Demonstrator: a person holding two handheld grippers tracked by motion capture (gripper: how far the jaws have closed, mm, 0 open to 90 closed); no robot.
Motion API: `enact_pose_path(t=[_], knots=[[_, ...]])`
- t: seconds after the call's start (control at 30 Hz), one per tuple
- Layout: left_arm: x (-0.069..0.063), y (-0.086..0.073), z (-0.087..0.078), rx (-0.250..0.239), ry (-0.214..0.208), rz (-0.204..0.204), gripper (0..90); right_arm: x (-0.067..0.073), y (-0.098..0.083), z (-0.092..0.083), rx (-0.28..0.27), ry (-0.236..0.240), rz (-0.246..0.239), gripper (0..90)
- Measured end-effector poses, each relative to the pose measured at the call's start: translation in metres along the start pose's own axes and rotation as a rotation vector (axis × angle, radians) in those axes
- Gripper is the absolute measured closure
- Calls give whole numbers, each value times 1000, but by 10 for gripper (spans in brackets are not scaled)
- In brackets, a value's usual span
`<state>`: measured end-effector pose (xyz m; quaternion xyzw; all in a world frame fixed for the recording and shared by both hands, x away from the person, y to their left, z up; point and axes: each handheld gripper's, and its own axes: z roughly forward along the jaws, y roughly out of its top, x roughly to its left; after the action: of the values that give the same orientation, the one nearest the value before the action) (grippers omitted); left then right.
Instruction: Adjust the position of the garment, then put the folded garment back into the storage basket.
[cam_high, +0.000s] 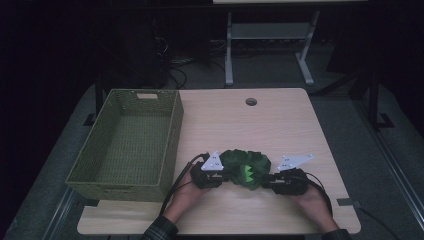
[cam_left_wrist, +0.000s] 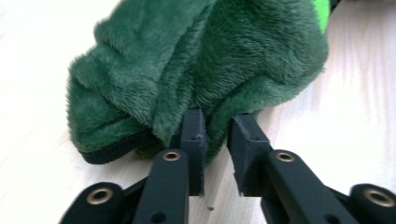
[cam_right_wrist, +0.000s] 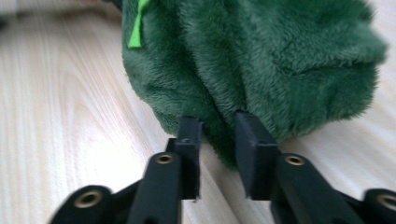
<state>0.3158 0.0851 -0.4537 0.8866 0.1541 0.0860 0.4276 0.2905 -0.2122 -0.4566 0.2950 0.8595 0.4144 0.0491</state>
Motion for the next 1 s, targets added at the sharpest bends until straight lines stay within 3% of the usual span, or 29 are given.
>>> enact_pose_path(t=[0.13, 0.33, 0.47, 0.53, 0.6, 0.87, 1.0], knots=[[-2, 4, -9, -20, 3, -14, 645, 1, 2, -14, -53, -1, 10, 593], [-6, 6, -26, -30, -5, -33, 561, 2, 3, -32, -104, 1, 23, 588], [-8, 5, -38, -44, -2, -48, 555, 4, 9, -40, -136, 15, 18, 721], [-8, 4, -40, -45, 5, -55, 556, 6, 17, -41, -148, 10, -3, 848], [-7, 4, -42, -47, 6, -62, 556, 7, 20, -41, -147, 9, -4, 869], [-9, 12, -36, -60, -9, -79, 638, -9, 34, -36, -141, -52, -12, 897], [-12, 19, -31, -55, -47, -81, 772, -26, 40, -29, -128, -80, 3, 899]])
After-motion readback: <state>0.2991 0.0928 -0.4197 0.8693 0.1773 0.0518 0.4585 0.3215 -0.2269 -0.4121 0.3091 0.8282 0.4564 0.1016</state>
